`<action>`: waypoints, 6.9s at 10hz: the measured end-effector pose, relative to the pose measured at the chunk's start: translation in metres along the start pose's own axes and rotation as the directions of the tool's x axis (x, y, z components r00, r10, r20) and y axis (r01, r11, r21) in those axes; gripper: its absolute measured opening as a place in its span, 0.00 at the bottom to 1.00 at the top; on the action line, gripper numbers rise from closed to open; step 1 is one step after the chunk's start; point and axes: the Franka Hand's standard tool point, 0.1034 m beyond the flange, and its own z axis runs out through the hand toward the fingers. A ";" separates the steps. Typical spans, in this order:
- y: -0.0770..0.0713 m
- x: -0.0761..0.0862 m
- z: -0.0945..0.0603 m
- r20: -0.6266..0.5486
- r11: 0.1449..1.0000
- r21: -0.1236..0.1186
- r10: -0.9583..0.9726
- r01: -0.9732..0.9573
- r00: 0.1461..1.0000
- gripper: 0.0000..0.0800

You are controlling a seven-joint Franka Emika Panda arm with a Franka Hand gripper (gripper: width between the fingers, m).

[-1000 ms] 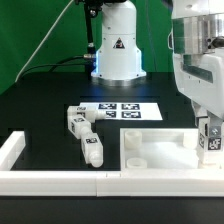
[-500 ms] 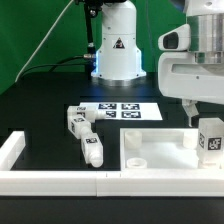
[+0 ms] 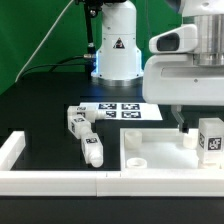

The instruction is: Assemble one leg

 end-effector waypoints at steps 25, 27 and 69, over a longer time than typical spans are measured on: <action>0.000 -0.005 0.001 -0.003 0.984 -0.002 0.181 -0.181 0.984 0.81; -0.004 -0.004 0.003 0.010 1.000 0.000 -0.001 0.001 1.000 0.81; -0.002 -0.005 0.009 0.031 0.024 -0.031 0.999 -0.999 0.023 0.36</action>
Offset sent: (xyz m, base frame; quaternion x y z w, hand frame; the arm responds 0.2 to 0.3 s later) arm 0.0000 0.0000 0.0000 0.0000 0.0000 0.0000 1.0000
